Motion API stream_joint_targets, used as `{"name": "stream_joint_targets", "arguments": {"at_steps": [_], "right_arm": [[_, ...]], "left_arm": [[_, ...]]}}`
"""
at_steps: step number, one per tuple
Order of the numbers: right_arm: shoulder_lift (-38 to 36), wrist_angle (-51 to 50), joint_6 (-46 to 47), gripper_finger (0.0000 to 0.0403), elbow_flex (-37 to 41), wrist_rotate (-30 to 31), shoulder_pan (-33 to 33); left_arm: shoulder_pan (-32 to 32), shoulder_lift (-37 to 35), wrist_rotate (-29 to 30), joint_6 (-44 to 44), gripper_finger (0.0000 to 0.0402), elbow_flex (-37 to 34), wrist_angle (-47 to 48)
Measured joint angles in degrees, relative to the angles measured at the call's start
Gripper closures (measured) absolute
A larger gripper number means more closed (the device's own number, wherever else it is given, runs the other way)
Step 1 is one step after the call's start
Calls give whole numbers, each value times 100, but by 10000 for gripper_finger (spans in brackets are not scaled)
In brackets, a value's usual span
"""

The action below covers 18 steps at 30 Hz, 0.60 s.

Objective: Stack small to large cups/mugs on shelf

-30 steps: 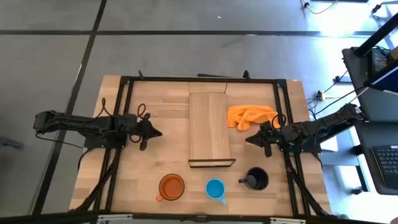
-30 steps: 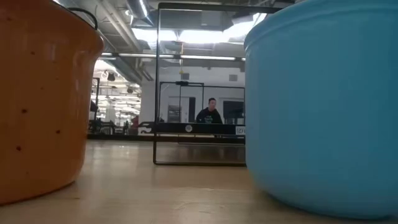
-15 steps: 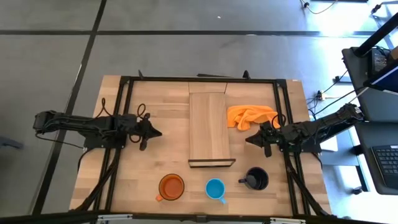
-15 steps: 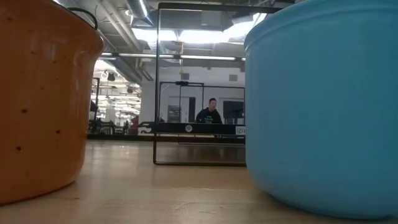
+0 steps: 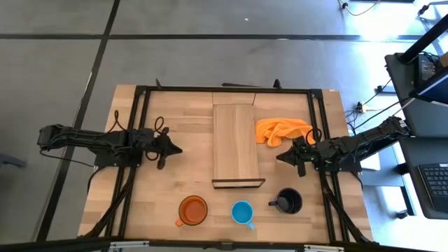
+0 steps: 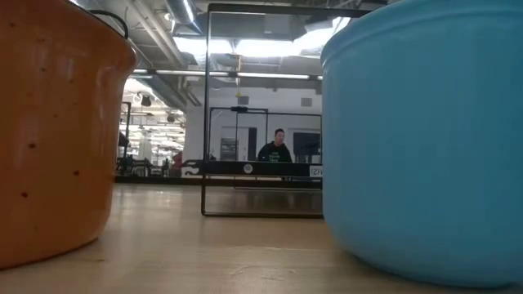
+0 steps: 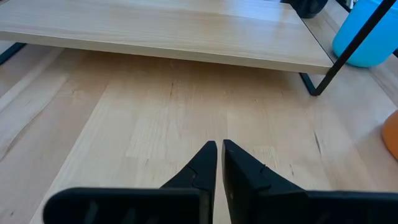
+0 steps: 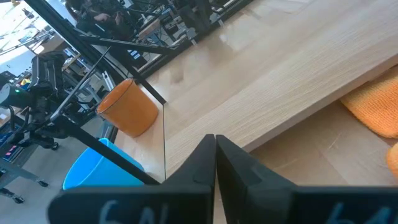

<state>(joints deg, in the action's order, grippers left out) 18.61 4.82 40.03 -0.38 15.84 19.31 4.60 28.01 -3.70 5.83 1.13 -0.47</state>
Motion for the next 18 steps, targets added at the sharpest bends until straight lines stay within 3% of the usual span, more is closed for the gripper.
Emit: {"name": "stream_joint_targets", "arguments": {"at_steps": [15,18], "right_arm": [[2,2,-3,389,0,2,0],[2,47,-154,389,0,274,0]], "left_arm": [[-1,0,2,0,382,0,1],[-2,0,2,0,382,0,0]]}}
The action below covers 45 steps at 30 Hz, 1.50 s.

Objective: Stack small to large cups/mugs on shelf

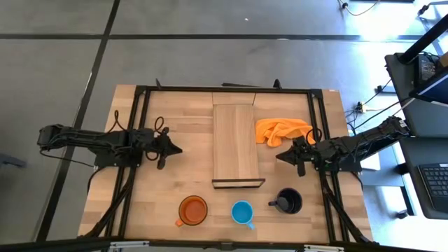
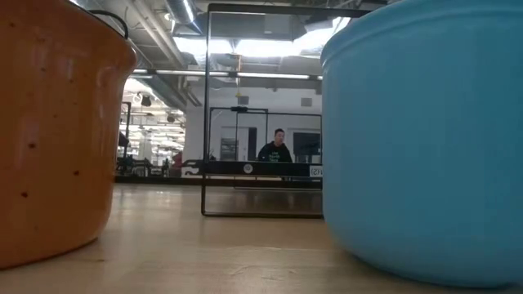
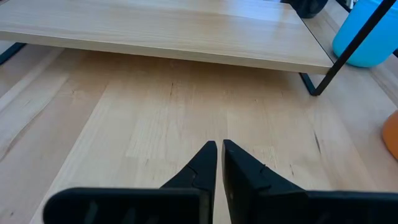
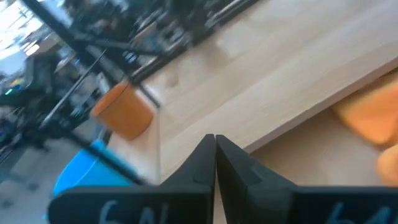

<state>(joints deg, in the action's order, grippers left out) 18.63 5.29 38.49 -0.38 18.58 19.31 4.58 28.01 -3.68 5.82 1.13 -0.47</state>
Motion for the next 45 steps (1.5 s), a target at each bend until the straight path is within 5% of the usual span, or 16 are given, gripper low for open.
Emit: {"name": "stream_joint_targets", "arguments": {"at_steps": [5,12,15,18,22,25,27,29,34,38,45], "right_arm": [[-2,93,10,389,0,829,-2],[1,217,181,389,0,1021,-2],[5,1376,142,389,0,1608,-1],[-2,3291,-1051,389,-1,1915,-2],[-4,5747,-3393,389,-42,1082,-2],[-4,6275,-5114,389,-394,-442,-2],[7,5786,-5922,389,-843,-1431,-1],[42,4738,-6132,389,-1406,-1715,2],[337,1446,-6178,389,-2935,-704,-2],[968,-1158,-6057,389,-4196,-668,2],[1692,-2242,-5076,389,-5227,-659,0]], "left_arm": [[1,-1,-1,1,382,0,2],[1,0,-2,0,382,0,0],[0,0,-2,0,382,0,2],[0,0,-2,0,382,0,2],[0,0,0,0,382,0,0],[0,0,0,0,382,0,2],[0,0,0,0,382,0,2],[2,0,0,0,382,0,0],[2,0,0,0,382,0,1],[2,0,0,0,382,0,0],[2,0,0,0,382,0,0]]}}
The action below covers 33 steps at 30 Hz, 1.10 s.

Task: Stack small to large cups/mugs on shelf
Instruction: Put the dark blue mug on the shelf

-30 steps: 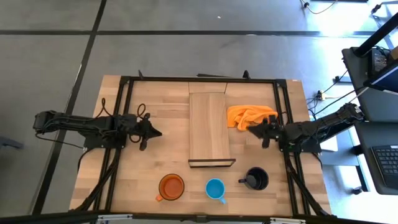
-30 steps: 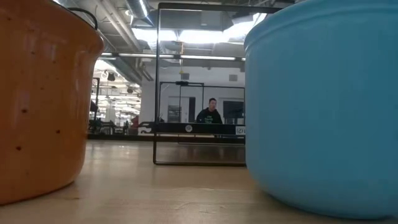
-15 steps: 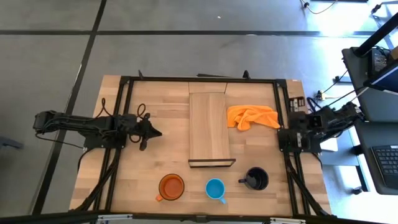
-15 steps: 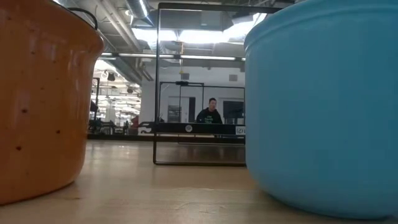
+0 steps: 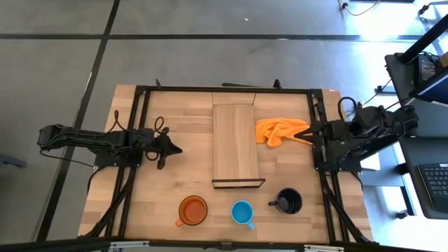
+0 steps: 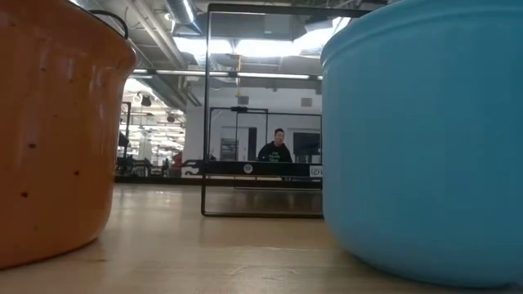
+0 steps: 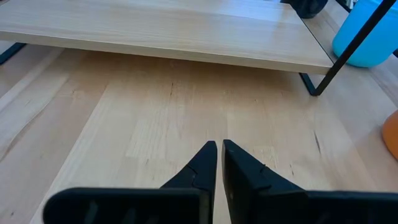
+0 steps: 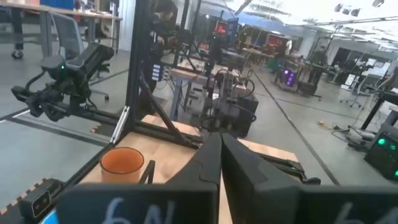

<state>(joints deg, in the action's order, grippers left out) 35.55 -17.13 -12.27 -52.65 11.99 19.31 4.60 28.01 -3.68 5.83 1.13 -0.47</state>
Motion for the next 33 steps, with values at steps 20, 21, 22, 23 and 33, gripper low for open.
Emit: {"name": "stream_joint_targets", "arguments": {"at_steps": [20,21,22,23,33], "right_arm": [[256,2413,-335,389,-54,-107,-2],[253,2547,-279,389,-55,-109,-2],[246,2587,-235,389,-56,-110,-2],[237,2611,-168,389,-54,-109,-2],[218,2642,475,389,-54,-291,2]], "left_arm": [[0,0,0,0,382,2,-9],[0,0,0,2,382,2,-9],[0,0,0,0,382,2,-11],[-2,0,0,0,382,2,-9],[0,0,0,1,382,1,-7]]}}
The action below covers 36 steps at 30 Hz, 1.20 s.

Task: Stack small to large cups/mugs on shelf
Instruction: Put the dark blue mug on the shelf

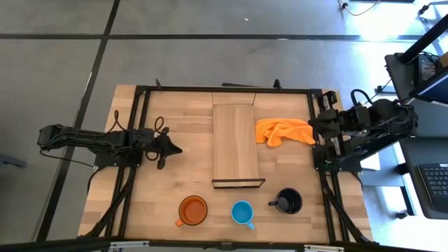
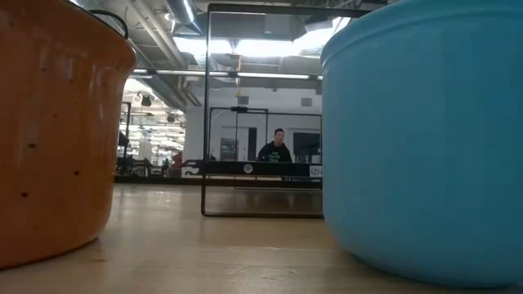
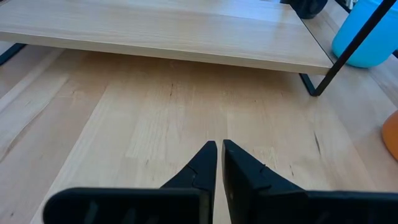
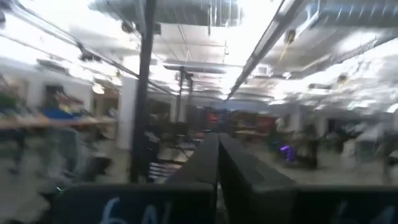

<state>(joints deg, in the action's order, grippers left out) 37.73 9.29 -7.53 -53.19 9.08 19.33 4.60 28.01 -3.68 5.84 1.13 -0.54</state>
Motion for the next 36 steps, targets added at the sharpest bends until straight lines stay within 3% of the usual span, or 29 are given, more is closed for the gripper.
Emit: {"name": "stream_joint_targets", "arguments": {"at_steps": [5,11,13,20,24,28,30,33,34,36], "right_arm": [[-12,17,997,389,0,-225,0],[1,34,685,389,2,15,-1],[0,20,976,389,2,21,-2],[122,-8,2216,389,3,-538,-1],[395,-62,2449,389,7,-81,0],[770,-951,3313,389,4,-33,-1],[1055,-923,3596,389,19,-271,7],[1385,-96,3517,389,-155,-1018,-33],[1479,-165,3389,389,-396,-1374,-101],[1710,-1315,3235,388,-1088,-1663,-311]], "left_arm": [[-2,0,-1,0,382,1,1],[-1,0,0,-1,382,1,2],[-1,0,-2,-1,382,1,2],[0,0,0,-1,382,1,2],[0,0,0,1,382,1,3],[-2,0,-2,-1,382,1,2],[-1,0,-1,-1,382,1,2],[0,0,0,-1,382,1,4],[-2,0,-2,-1,382,1,4],[-2,0,-2,-1,382,1,4]]}}
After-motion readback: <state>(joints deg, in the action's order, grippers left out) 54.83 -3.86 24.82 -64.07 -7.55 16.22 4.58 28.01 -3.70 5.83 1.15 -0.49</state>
